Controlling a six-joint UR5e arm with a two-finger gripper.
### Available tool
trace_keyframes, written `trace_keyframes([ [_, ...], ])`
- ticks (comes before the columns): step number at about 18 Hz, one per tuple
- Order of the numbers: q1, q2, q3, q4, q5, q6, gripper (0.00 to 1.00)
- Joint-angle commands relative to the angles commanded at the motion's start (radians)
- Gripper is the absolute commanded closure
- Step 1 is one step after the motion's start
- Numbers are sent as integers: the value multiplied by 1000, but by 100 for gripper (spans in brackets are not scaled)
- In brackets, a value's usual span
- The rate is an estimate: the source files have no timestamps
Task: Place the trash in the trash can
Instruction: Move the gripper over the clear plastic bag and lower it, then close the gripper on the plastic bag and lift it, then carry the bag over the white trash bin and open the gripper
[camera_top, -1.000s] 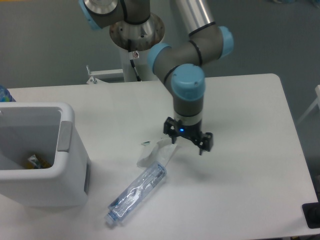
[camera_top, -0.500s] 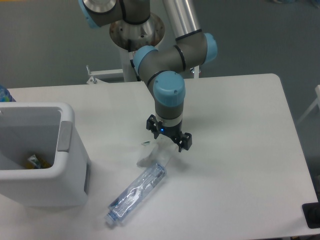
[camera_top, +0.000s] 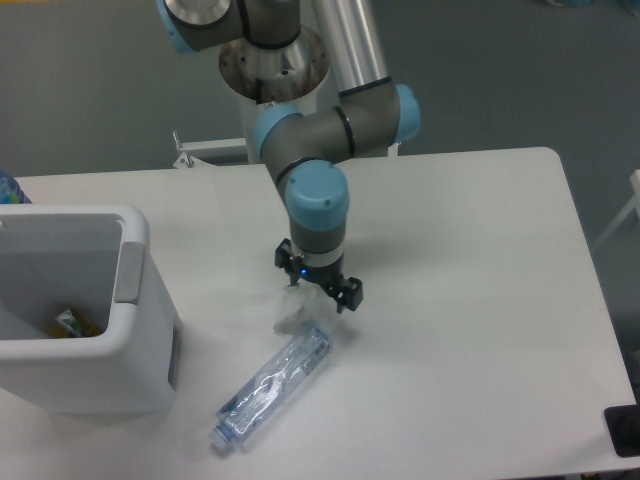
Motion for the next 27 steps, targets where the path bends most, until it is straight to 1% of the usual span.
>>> trace_keyframes([
  [1, -2, 2, -5, 0, -3, 0, 100],
  [6, 12, 31, 3, -26, -11, 15, 100],
  [7, 18, 37, 2, -44, -18, 17, 100],
  [9, 38, 90, -9, -106, -64, 47, 100],
  [10, 52, 107, -9, -133, -86, 72, 100],
  [13, 66, 170, 6, -208, -119, 90, 100],
  [15, 72, 202, 46, -262, -158, 90, 100],
  [18, 90, 274, 124, -353, -248, 87, 100],
  [20, 112, 314, 194, -414, -313, 77, 100],
  [22, 127, 336, 273, -478, -357, 69, 100],
  [23, 127, 342, 306, -497, -374, 48, 100],
  [24, 126, 351, 337, -503, -391, 16, 100],
  [27, 118, 360, 402, -503, -460, -75, 100],
])
